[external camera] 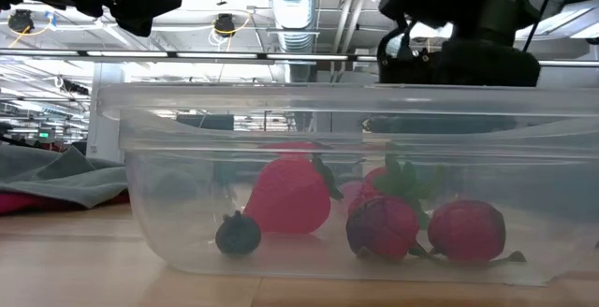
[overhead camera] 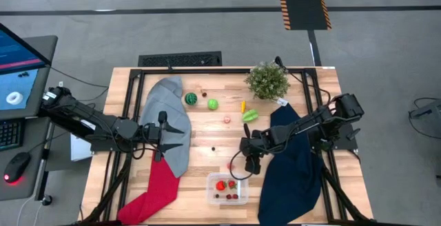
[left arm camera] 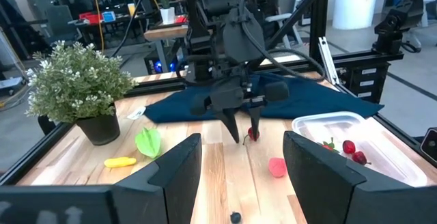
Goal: Pick and placing Produce into tupperware
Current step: Put the cherry into the transparent bin, then put the starfruit into the transparent bin
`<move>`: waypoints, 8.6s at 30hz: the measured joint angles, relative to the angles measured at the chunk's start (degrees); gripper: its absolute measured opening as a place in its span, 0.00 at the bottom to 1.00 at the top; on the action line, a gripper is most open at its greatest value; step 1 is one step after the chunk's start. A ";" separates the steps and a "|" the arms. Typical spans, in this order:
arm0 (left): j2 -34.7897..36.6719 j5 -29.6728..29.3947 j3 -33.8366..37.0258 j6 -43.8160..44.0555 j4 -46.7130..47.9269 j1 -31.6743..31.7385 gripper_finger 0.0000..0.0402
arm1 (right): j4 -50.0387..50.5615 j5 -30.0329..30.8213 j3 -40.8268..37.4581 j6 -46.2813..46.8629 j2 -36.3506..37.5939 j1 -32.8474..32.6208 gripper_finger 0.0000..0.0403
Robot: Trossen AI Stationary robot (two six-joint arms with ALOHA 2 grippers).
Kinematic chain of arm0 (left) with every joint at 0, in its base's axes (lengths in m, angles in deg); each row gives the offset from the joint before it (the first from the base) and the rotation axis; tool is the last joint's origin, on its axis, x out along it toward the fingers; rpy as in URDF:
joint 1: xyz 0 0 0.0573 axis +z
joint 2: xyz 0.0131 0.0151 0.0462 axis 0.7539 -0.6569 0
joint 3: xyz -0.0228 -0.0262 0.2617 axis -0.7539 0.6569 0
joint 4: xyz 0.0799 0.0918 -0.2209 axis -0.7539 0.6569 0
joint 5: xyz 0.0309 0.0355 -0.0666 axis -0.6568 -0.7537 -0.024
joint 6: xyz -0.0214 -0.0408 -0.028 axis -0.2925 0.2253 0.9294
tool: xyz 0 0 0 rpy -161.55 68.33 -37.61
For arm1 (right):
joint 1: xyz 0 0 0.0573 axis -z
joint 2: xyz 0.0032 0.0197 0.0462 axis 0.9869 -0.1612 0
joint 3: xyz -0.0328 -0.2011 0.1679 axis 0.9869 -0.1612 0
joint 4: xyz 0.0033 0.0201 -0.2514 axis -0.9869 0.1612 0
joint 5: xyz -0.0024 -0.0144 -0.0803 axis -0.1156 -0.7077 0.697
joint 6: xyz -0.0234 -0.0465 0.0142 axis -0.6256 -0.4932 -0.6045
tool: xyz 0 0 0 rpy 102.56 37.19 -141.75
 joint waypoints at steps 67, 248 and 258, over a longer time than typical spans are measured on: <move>-0.05 -1.25 0.02 11.16 9.41 0.02 0.49 | -17.61 12.92 14.93 -3.75 -9.11 -13.27 0.13; -5.40 -5.99 0.00 9.49 3.99 0.02 0.49 | 22.05 12.77 12.91 -37.56 -1.60 22.64 0.96; -5.42 -5.79 0.00 9.65 3.99 0.02 0.49 | 20.97 11.78 12.89 -37.70 -1.60 22.99 0.96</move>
